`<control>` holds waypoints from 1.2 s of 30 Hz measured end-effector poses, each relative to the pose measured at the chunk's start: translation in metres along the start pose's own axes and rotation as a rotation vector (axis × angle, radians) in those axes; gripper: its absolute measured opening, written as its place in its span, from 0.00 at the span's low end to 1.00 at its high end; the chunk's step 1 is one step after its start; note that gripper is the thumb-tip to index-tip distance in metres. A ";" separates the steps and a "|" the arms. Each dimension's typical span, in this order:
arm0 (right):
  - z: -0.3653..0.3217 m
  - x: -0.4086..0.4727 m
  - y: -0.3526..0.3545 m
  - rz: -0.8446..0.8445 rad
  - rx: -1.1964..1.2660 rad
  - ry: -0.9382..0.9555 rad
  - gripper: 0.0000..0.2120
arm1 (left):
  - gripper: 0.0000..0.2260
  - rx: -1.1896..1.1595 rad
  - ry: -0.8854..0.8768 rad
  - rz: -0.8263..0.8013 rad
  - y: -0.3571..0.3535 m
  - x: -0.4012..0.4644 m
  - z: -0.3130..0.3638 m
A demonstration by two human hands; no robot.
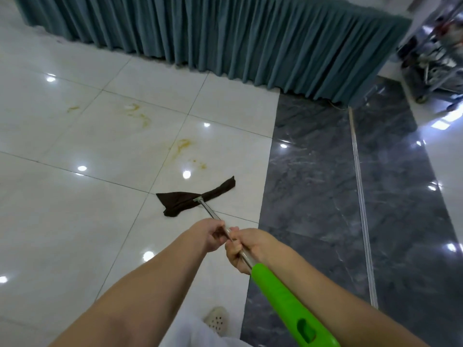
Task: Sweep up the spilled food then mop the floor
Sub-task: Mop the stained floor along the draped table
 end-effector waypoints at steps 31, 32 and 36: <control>-0.293 0.098 -0.068 0.024 0.056 -0.036 0.15 | 0.07 -0.052 0.027 -0.065 -0.150 0.117 0.261; -0.305 0.103 -0.073 0.021 0.052 -0.039 0.15 | 0.07 -0.057 0.029 -0.062 -0.154 0.122 0.273; -0.346 0.121 -0.089 0.029 -0.009 -0.009 0.16 | 0.10 -0.055 0.007 -0.041 -0.165 0.142 0.311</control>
Point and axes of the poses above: each hand's wrist, its own x-axis towards the middle knuckle, its own y-axis out of the back of the hand, z = x × y, the point moved 5 cm from there along x, towards the middle knuckle, and after that the axes turned 1 degree about z, right-handed, at the moved point
